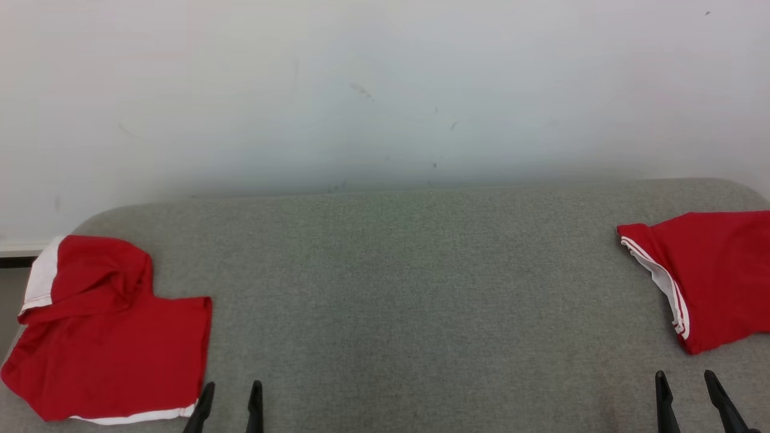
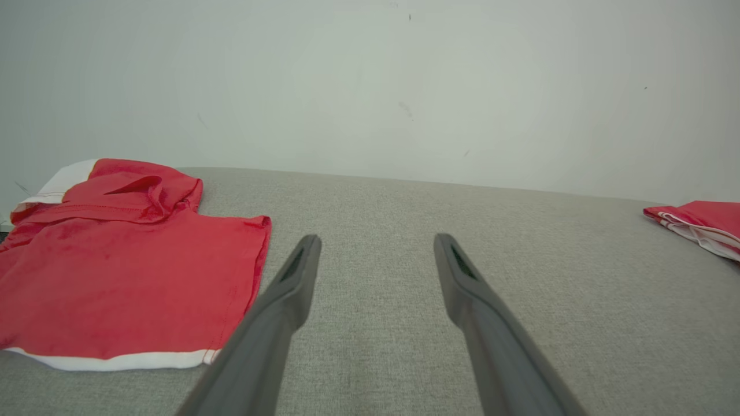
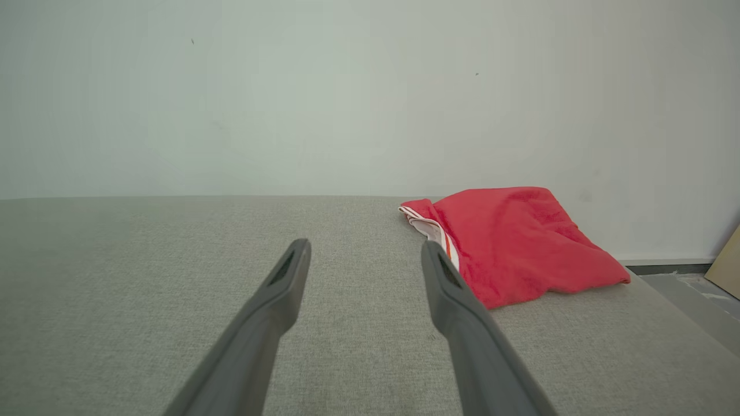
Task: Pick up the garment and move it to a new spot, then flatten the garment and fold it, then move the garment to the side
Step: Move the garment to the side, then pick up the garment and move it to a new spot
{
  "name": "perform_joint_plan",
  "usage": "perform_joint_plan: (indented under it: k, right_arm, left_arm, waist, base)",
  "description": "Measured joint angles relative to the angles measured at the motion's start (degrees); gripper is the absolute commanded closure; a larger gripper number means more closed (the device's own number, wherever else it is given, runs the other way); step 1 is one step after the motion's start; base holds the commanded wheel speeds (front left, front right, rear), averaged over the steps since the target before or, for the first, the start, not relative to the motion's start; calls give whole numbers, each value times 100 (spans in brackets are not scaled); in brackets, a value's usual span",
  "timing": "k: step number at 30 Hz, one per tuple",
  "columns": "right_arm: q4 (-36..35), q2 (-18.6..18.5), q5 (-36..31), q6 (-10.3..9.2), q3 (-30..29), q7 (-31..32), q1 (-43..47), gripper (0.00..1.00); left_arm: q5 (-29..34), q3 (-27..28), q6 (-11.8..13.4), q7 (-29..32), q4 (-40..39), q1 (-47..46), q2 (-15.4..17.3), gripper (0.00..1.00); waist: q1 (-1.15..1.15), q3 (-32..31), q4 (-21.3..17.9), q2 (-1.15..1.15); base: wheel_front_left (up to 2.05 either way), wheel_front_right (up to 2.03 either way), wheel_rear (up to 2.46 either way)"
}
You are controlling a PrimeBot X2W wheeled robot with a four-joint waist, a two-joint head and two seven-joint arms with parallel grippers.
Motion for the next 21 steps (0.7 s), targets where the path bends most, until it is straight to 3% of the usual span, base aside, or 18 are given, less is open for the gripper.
perform_joint_plan:
  k: [12,21]
  right_arm:
    - [113,13,114,0,102,-1,12,0]
    - [179,15,171,0,288,-1,99,0]
  left_arm:
    - [-3,-20,-22,0,36,-31,0,0]
    - [2,-26,-19,0,31,-51,1,0]
  waist:
    - [1,-47,113,0]
    - [1,-87,662,0]
  base:
    - [0,0,0]
    - [0,0,0]
